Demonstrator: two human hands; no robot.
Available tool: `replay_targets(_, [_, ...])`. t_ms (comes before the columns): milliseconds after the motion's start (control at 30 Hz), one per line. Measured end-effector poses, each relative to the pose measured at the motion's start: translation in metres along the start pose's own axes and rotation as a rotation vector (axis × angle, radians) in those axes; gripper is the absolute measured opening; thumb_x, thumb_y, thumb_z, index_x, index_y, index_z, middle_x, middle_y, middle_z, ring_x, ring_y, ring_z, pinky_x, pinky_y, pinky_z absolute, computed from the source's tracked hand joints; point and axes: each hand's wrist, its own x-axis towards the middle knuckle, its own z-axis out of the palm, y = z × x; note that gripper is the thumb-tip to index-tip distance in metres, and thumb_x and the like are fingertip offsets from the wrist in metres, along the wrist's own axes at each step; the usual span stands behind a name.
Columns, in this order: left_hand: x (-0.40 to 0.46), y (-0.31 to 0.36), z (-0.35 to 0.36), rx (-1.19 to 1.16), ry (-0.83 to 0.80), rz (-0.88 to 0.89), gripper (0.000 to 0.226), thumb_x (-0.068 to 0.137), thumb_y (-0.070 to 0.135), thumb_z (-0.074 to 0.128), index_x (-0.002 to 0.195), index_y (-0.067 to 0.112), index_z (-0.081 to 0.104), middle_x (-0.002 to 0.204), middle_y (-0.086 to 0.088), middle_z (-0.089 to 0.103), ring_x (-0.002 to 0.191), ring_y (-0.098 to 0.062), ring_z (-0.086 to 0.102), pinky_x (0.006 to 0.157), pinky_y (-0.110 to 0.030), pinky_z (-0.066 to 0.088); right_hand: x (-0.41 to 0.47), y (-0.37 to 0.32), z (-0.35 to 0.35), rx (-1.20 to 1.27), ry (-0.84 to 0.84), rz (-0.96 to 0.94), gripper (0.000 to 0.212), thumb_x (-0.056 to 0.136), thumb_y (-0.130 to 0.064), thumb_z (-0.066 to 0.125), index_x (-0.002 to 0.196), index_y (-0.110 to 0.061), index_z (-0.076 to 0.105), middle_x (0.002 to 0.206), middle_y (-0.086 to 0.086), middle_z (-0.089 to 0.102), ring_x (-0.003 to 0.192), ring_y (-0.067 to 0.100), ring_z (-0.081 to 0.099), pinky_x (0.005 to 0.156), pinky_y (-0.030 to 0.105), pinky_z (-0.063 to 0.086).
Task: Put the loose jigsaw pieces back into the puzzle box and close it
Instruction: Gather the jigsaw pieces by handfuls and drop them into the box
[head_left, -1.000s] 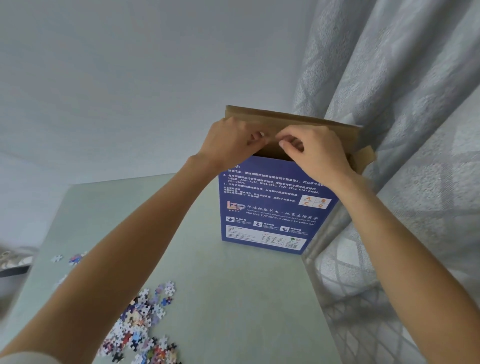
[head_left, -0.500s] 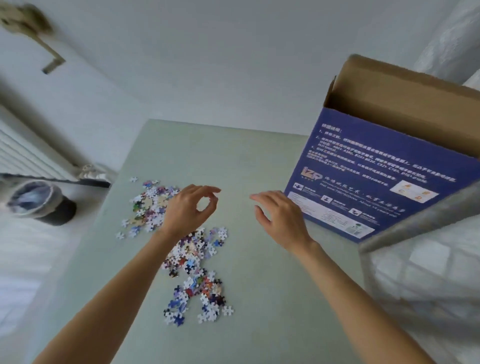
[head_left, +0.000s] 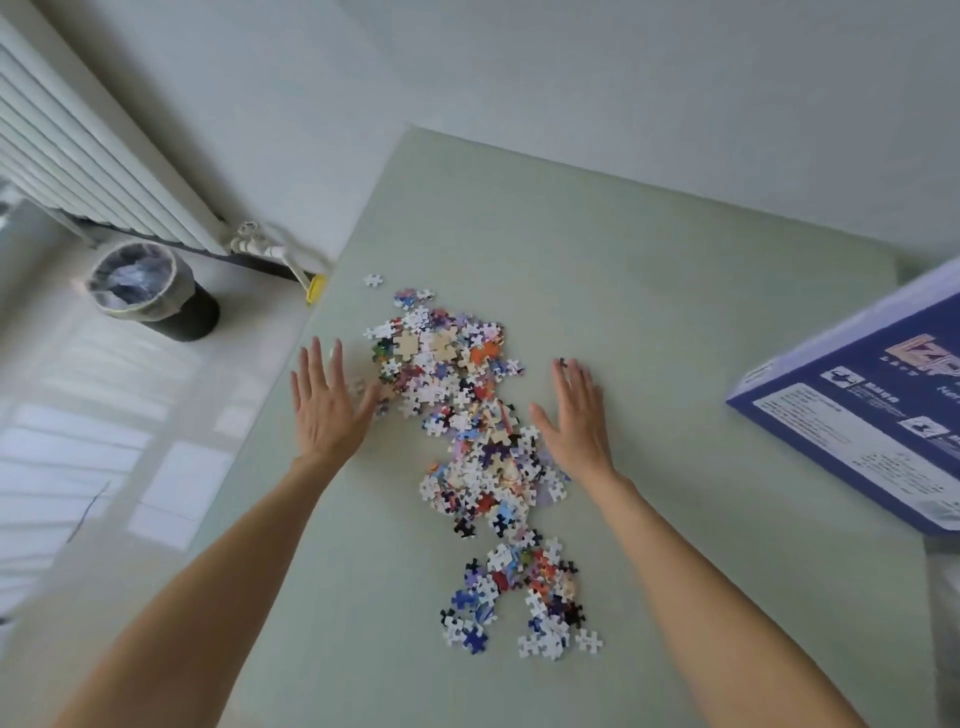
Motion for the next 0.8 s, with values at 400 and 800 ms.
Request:
replay_targets(400, [0.117,0.004,0.026,-0.079,-0.021,0.197,0.075,0.09,0.063,0.01,0.149,0.017,0.002,0.156,0.0,0.0,0.143,-0.012,-0.005,0.116,-0.032,-0.004,0.155,-0.1,0.03,-0.108,-0.151,-0.43,0.062,0.1,-0.046,0.025,0.15,-0.018,0.003,0.158,0.005,-0.005,0.145,0.016,-0.007,0.115,0.029,-0.01])
replay_targets(800, [0.051,0.018,0.031,-0.079,-0.199,0.524,0.062,0.094,0.053,0.004,0.149,0.025,0.006,0.156,0.007,0.004,0.143,-0.007,-0.005,0.117,-0.03,-0.006,0.125,-0.075,0.023,-0.175,-0.26,-0.643,0.051,0.101,-0.042,0.017,0.149,-0.024,0.013,0.157,-0.007,0.007,0.144,0.008,-0.002,0.117,0.03,-0.007])
